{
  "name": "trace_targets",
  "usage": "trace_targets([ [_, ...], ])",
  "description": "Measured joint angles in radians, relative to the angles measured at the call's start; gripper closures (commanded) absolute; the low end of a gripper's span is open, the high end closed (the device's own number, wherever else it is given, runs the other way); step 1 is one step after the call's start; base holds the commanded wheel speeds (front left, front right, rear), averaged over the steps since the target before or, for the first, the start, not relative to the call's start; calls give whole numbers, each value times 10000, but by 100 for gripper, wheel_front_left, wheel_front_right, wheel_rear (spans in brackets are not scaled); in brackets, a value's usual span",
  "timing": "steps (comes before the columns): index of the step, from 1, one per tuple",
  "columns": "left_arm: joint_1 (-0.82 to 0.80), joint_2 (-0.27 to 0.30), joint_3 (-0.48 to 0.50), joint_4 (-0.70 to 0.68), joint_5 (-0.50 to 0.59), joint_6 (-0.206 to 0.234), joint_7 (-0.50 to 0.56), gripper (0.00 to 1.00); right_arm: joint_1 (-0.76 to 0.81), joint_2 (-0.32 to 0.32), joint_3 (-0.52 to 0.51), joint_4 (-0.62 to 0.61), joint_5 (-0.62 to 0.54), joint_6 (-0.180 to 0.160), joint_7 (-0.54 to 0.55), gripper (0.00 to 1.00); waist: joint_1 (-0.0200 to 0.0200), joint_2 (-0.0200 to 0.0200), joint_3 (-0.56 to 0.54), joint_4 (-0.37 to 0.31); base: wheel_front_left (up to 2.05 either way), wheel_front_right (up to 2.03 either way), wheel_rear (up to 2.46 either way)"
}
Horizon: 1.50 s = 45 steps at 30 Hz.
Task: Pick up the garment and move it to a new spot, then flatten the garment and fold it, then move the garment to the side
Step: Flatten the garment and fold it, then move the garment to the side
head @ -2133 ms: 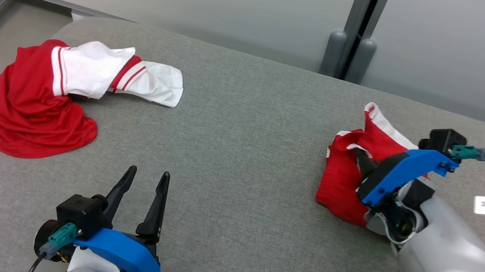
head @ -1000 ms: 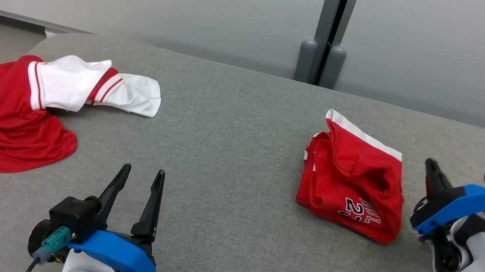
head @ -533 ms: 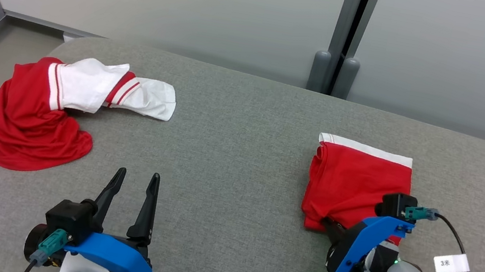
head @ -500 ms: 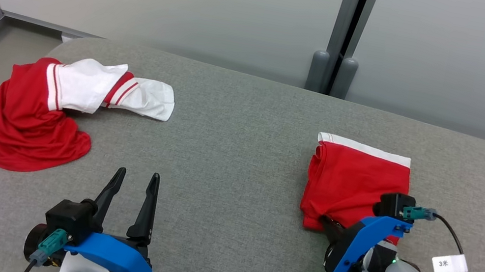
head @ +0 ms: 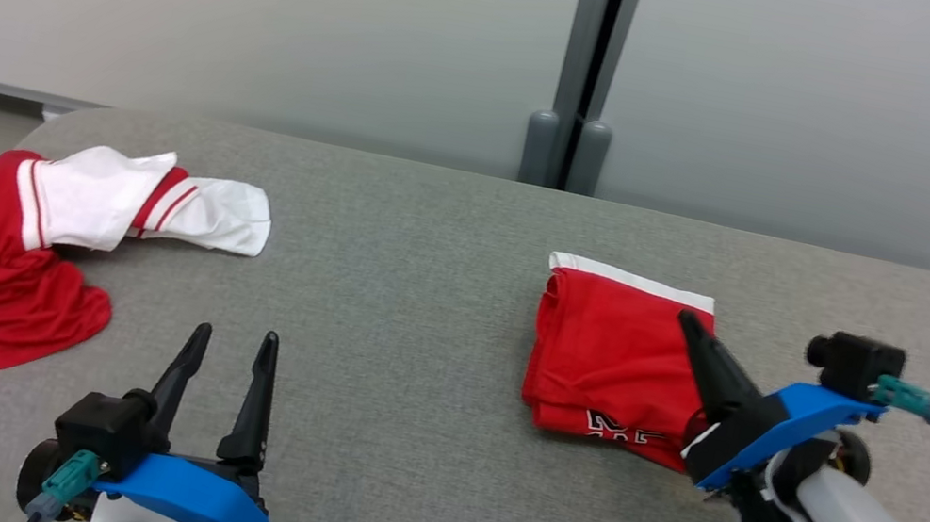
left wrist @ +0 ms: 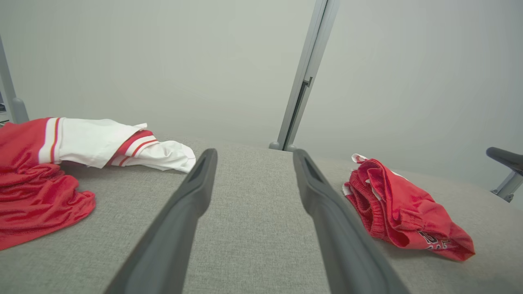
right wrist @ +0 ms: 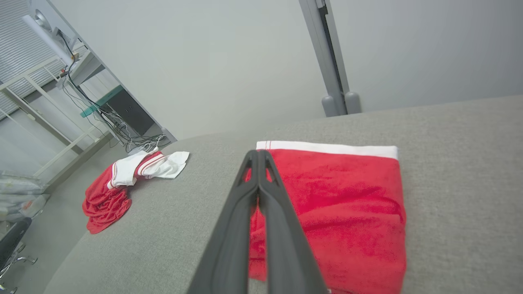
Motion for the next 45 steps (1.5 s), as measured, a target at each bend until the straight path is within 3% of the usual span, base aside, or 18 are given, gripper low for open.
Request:
trace_targets([
  [1,45,4,71,-54,6,6,0,0,1,-161,-59,-211,-94,-2,-86,62,0,0,-26,-95,0,0,0],
  [2,71,12,150,-100,13,8,0,0,2,-309,-165,-360,-196,-2,-132,62,0,0,-54,-182,0,0,0],
  [3,89,19,217,-167,29,12,0,0,10,-449,-295,-523,-328,-2,-184,51,0,0,-81,-271,0,0,0],
  [4,105,29,295,-234,52,25,-2,0,34,-556,-479,-675,-474,-2,-198,13,0,0,-103,-360,0,0,0],
  [5,114,36,393,-313,75,29,0,0,100,-608,-894,-907,-642,0,-203,0,0,0,-118,-453,0,0,0],
  [9,195,86,706,-537,188,67,-2,0,690,-713,-2504,-1944,-2042,0,-219,0,0,-1,-189,-773,0,0,0],
  [14,251,142,968,-658,472,92,-2,0,2072,-314,-3990,-2851,-3894,0,-221,0,0,-1,-241,-1069,0,0,0],
  [25,255,94,882,-589,1172,25,-2,0,4166,702,-6042,-3335,-7010,0,-221,0,0,0,-158,-1312,0,0,0],
  [39,215,71,869,-345,1722,-35,-2,0,4294,1162,-6470,-2809,-7961,0,-221,0,0,-1,-37,-1227,0,0,0],
  [45,10,52,876,-261,1820,-61,-2,0,3030,1453,-5779,-1526,-7078,2,136,0,0,0,151,-1153,0,0,0],
])
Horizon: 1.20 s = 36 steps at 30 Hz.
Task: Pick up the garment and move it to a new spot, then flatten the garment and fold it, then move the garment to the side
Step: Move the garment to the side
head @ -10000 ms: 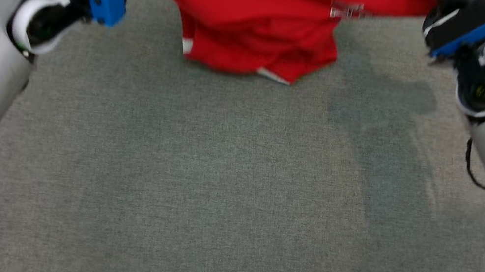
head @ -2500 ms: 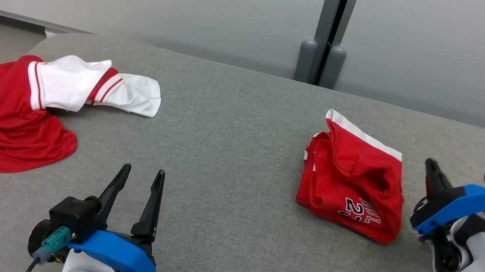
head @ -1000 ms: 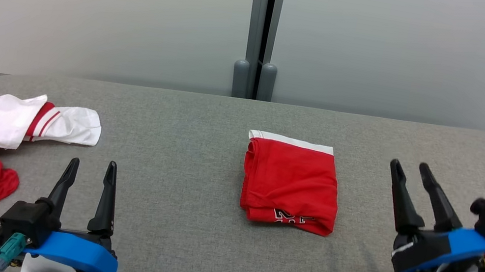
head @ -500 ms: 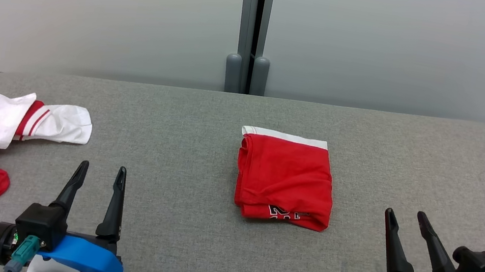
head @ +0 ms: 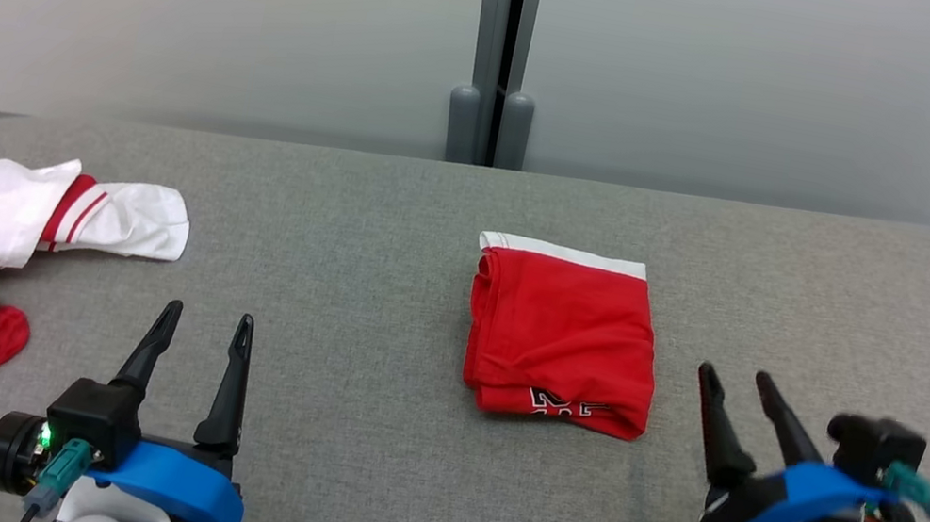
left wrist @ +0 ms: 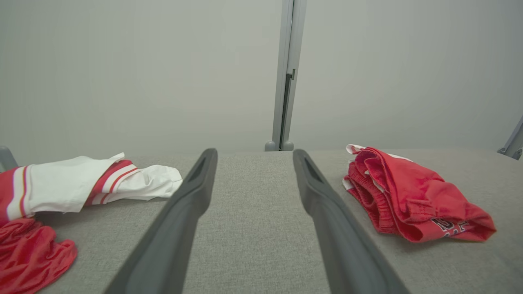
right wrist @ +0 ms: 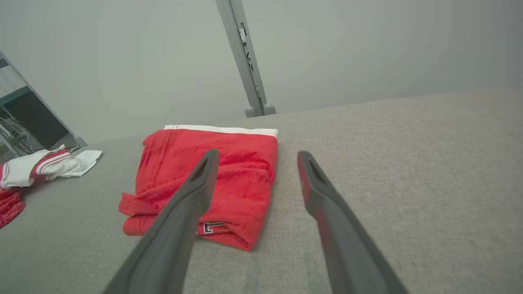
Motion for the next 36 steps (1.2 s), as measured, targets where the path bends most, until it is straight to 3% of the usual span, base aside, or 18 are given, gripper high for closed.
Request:
trace_targets([
  [11,-568,-54,-199,100,-71,-31,0,0,-3289,-52,389,3438,1175,-2,1695,0,1,0,662,759,0,0,0],
  [19,-1018,-71,-370,144,-61,-35,-2,0,-4912,-374,382,5622,1488,-2,2359,0,2,0,1283,1509,0,0,0],
  [28,-1243,-90,-447,159,-88,-38,-2,0,-5344,-635,165,6558,1499,-2,3655,0,2,1,1928,2130,0,0,0],
  [29,-1245,-88,-435,167,-88,-38,0,0,-5343,-619,132,6562,1521,-2,3728,24,2,2,1966,2148,0,0,0],
  [31,-1254,-92,-416,178,-90,-38,0,0,-5339,-570,105,6560,1632,-2,3850,82,1,1,1994,2137,0,0,0],
  [32,-1261,-94,-403,184,-90,-38,0,0,-5330,-531,127,6562,1645,-2,3848,100,0,0,1994,2110,0,0,0],
  [36,-1279,-94,-345,226,-86,-38,0,0,-5294,-387,251,6487,1739,-2,3496,100,1,2,1921,1944,0,0,0],
])
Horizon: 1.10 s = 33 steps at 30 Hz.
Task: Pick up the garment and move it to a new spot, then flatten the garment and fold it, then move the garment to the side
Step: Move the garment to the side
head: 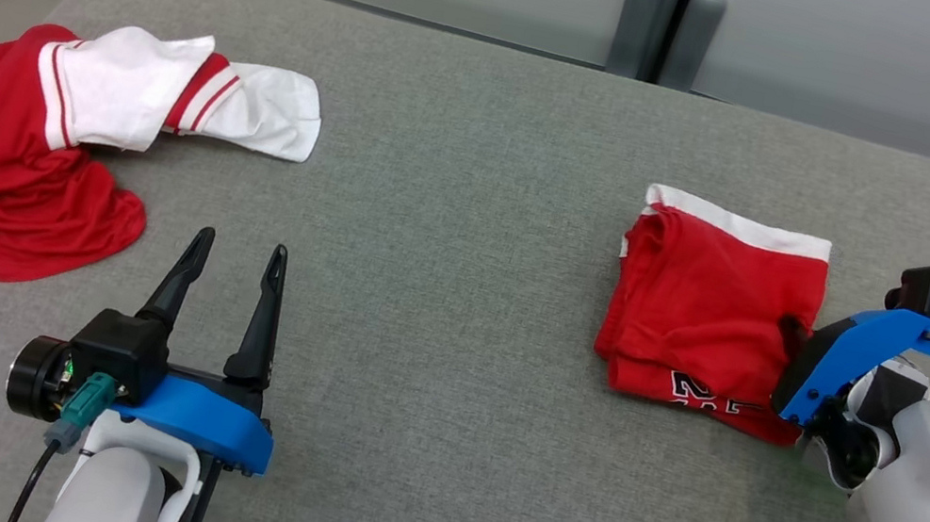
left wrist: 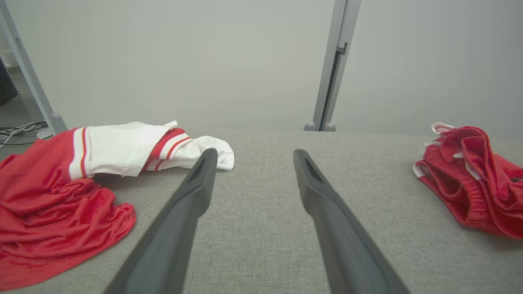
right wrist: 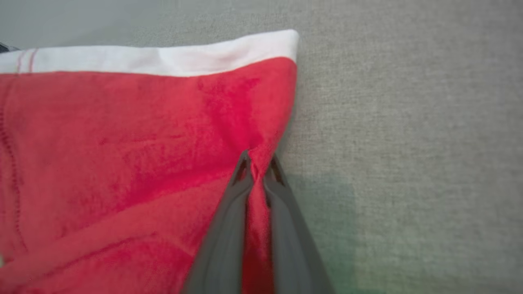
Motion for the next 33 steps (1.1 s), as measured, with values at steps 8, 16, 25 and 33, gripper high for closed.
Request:
trace_targets([
  [8,-12,8,-58,8,88,-8,0,0,1,88,445,-433,226,0,-727,100,-1,-2,-308,-677,0,0,0],
  [16,-8,6,-512,27,-17,-15,0,0,4,59,813,-660,723,0,-993,100,-1,-2,-476,-1855,0,0,0],
  [25,-138,113,-729,65,-150,-50,-8,0,7,-209,1120,-813,1352,0,-1202,100,-1,-2,-276,-2951,0,0,0],
  [33,-298,276,-840,96,-163,-50,-8,0,-13,-420,1363,-838,1808,0,-1384,100,0,-2,-12,-3389,0,0,0],
])
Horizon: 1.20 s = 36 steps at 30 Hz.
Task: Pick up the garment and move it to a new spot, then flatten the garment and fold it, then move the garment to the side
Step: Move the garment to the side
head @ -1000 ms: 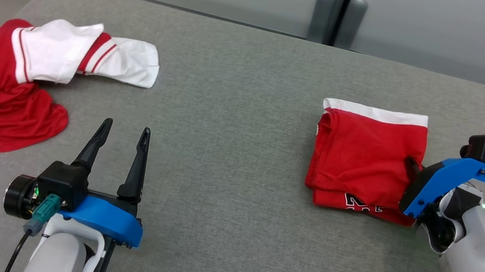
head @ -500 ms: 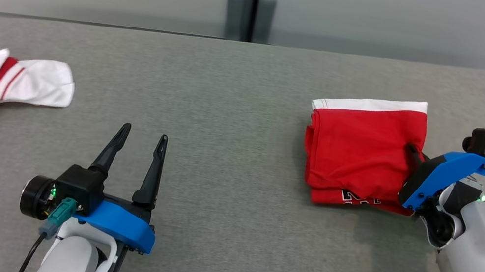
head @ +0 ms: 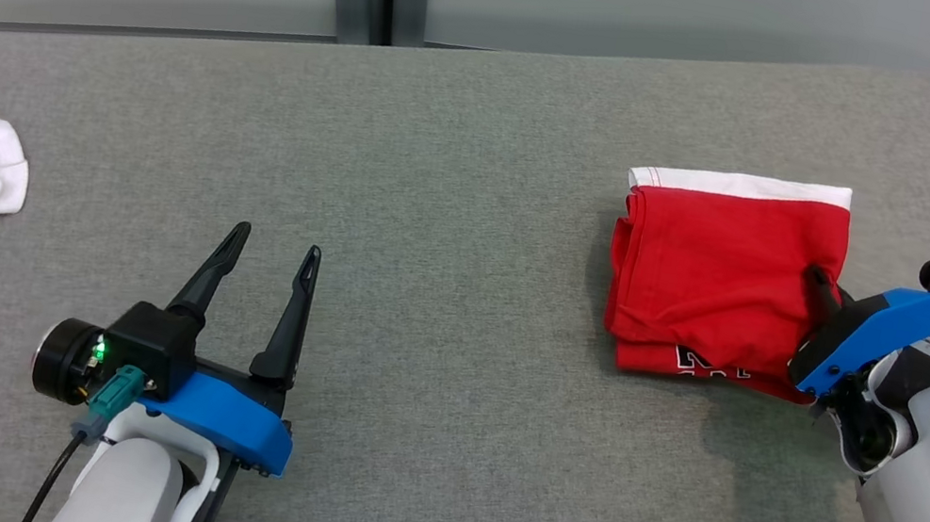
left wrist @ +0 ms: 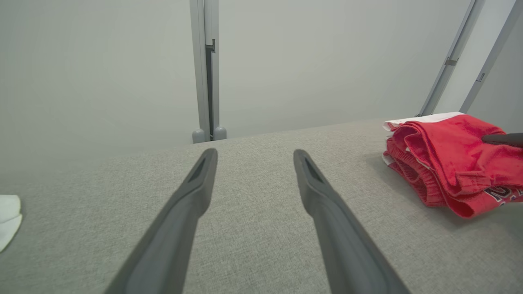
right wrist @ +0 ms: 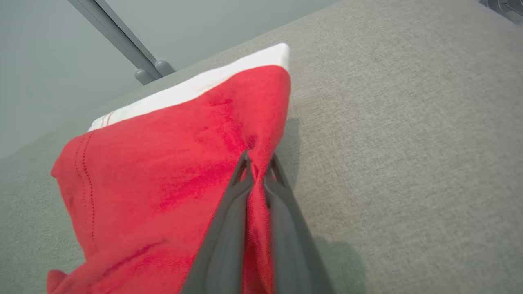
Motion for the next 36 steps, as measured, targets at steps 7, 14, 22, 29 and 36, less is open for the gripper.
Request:
trace_targets([
  [7,-89,82,-207,59,-17,0,0,0,-49,-228,284,-12,288,0,-138,100,-1,0,103,-208,0,0,0],
  [14,-394,307,-320,31,-44,0,-2,0,-766,-830,500,328,203,0,-500,100,0,0,629,-55,0,0,0],
  [22,-668,504,-314,-63,0,0,0,0,-1862,-1624,451,932,-520,0,-1120,100,1,1,1475,246,0,0,0],
  [29,-777,573,-286,-82,0,0,0,0,-2112,-1992,280,997,-1628,0,-1030,100,1,1,1771,371,0,0,0],
  [36,-827,545,-274,-21,-13,0,0,0,-2189,-1944,-257,999,-2809,0,-926,0,0,1,1678,396,0,0,0],
])
